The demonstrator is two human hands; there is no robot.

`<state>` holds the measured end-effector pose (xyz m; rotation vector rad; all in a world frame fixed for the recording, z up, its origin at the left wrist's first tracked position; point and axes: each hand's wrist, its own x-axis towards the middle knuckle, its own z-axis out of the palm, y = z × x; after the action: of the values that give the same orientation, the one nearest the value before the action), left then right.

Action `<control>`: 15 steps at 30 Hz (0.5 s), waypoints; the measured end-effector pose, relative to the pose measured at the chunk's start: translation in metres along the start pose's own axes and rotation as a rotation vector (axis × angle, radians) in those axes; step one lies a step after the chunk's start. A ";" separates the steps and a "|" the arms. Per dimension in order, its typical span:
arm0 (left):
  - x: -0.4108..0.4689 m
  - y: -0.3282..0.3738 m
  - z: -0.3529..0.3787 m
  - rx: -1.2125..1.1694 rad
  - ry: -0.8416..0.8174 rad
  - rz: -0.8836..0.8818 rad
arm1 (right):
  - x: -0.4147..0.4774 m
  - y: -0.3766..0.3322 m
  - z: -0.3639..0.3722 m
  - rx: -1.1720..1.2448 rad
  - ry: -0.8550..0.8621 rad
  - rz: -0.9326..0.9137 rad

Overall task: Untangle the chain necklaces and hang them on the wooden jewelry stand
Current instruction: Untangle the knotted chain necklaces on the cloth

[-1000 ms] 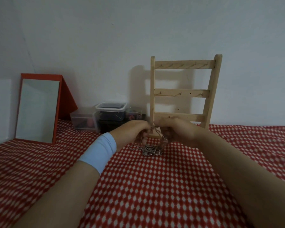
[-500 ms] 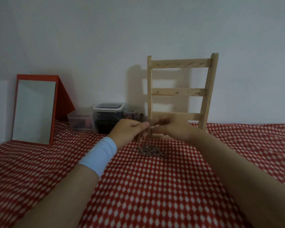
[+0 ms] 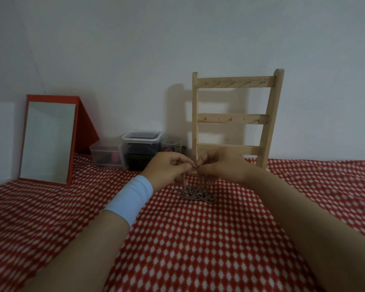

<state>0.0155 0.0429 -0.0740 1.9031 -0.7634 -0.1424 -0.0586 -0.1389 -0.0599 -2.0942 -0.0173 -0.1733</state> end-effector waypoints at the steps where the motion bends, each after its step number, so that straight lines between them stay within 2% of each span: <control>1: 0.000 -0.001 0.001 -0.012 -0.003 0.006 | 0.000 0.000 0.000 -0.020 0.001 -0.008; 4: -0.002 0.001 0.002 -0.086 0.004 0.008 | -0.001 0.001 0.003 -0.028 0.010 -0.035; 9: -0.001 0.004 0.003 -0.120 0.120 0.034 | 0.001 0.004 0.005 0.120 0.062 -0.024; 15: -0.002 0.004 0.004 -0.108 0.092 0.056 | 0.002 0.006 0.001 0.185 0.006 0.012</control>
<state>0.0105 0.0395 -0.0733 1.7725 -0.7313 -0.0595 -0.0559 -0.1408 -0.0653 -1.9085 -0.0163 -0.1642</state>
